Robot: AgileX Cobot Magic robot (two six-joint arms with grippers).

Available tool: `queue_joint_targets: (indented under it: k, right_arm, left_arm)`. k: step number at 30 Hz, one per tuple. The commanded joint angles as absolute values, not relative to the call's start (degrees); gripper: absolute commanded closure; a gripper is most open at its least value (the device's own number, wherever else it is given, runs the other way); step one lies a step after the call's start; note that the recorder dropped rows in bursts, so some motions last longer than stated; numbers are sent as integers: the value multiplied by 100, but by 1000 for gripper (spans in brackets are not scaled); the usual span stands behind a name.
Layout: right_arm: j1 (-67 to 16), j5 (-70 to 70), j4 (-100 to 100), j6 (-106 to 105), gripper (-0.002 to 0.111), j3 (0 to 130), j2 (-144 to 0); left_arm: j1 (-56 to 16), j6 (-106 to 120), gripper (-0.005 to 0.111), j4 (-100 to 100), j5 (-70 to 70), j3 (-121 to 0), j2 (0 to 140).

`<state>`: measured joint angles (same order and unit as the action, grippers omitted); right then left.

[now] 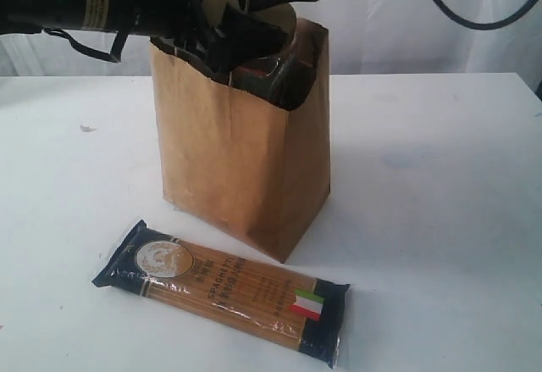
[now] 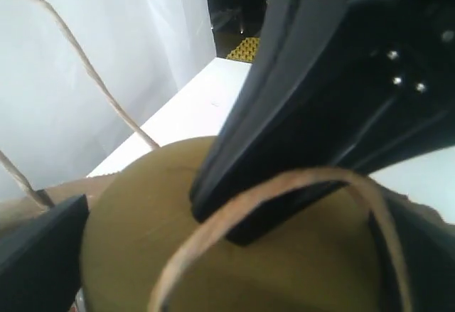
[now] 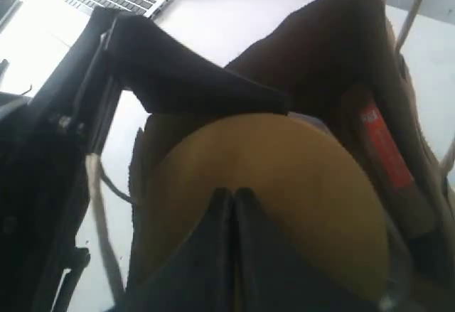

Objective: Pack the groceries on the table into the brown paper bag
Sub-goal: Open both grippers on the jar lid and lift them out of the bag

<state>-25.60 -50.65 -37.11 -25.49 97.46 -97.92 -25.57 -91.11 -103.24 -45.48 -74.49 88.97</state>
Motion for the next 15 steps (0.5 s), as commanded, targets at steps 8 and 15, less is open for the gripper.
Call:
queue_joint_targets:
  k: [8, 15]
  right_arm:
    - [-2621, -4790, -3486, -2630, 108, 9615, -9388]
    - [-2621, -5270, -3489, -2671, 108, 9588, -9813]
  left_arm:
    - [-2581, -9124, 1, -9995, -4664, -7536, 8722]
    - [-2581, -9148, 1, -9995, -4791, -7536, 8722]
